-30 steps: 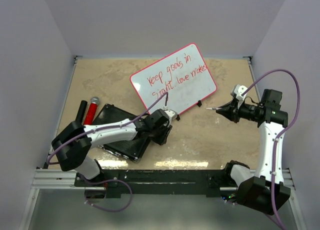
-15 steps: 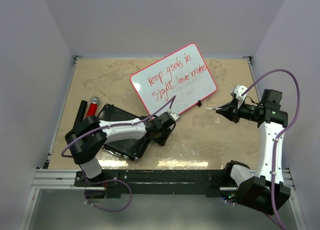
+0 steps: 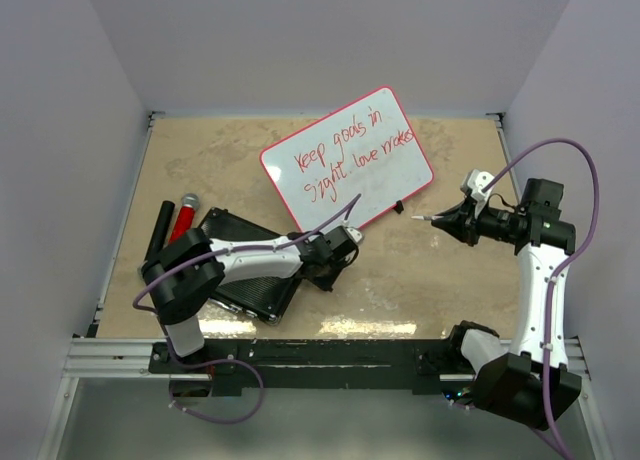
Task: Write a sentence on the whiteboard
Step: Open the pen cap at the center of the board, then insert the whiteboard marker without the cap into the pen cap.
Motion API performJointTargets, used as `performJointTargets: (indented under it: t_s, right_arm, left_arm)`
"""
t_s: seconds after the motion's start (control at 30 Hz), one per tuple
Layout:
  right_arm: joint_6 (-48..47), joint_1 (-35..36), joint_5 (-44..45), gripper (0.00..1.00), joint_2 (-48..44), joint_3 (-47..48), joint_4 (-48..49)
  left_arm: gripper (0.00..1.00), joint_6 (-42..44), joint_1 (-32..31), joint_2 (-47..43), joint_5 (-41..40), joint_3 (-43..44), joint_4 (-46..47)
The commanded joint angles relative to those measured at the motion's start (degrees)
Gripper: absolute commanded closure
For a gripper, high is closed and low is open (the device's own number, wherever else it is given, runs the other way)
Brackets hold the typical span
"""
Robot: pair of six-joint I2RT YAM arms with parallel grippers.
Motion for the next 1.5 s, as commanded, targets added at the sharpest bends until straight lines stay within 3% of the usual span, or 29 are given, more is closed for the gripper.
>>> performJointTargets:
  t_s: [0.0, 0.13, 0.27, 0.43, 0.6, 0.77, 0.93, 1.1, 1.47]
  right_arm:
    - [-1.5, 1.0, 0.1, 1.0, 0.1, -0.3, 0.4]
    - [-1.7, 3.2, 1.0, 1.0, 2.1, -0.4, 0.4]
    - [-1.0, 8.1, 1.7, 1.0, 4.9, -0.3, 1.2]
    - [-0.9, 12.9, 1.9, 1.0, 8.5, 0.1, 2.2]
    - [-2.1, 21.9, 2.9, 1.0, 12.3, 0.7, 1.9]
    - [-1.9, 31.8, 6.0, 1.0, 16.9, 2.2, 2.8]
    - [-1.3, 39.7, 8.9, 1.0, 19.5, 2.6, 3.8]
    - [4.5, 42.4, 13.0, 1.0, 18.4, 1.3, 9.5]
    - [7.5, 43.3, 15.7, 1.0, 17.8, 0.4, 13.1]
  left_arm:
    - [0.99, 3.0, -1.0, 1.5, -2.1, -1.6, 2.0]
    - [1.0, 9.7, -1.4, -3.3, 0.0, -6.2, 12.9]
    - [1.0, 16.4, -1.4, -10.1, 3.7, -16.3, 32.0]
    - [1.0, 22.9, -1.4, -15.6, 4.7, -23.7, 43.6]
    - [1.0, 24.2, -1.4, -18.1, 5.1, -29.5, 53.4]
    - [1.0, 28.0, -1.4, -21.5, 8.1, -38.4, 70.0]
    - [1.0, 29.6, -1.4, -21.4, 10.1, -40.2, 73.8]
    - [1.0, 29.5, -1.4, -21.1, 11.4, -41.7, 78.2]
    - [1.0, 29.1, -1.4, -20.4, 12.9, -41.3, 79.1]
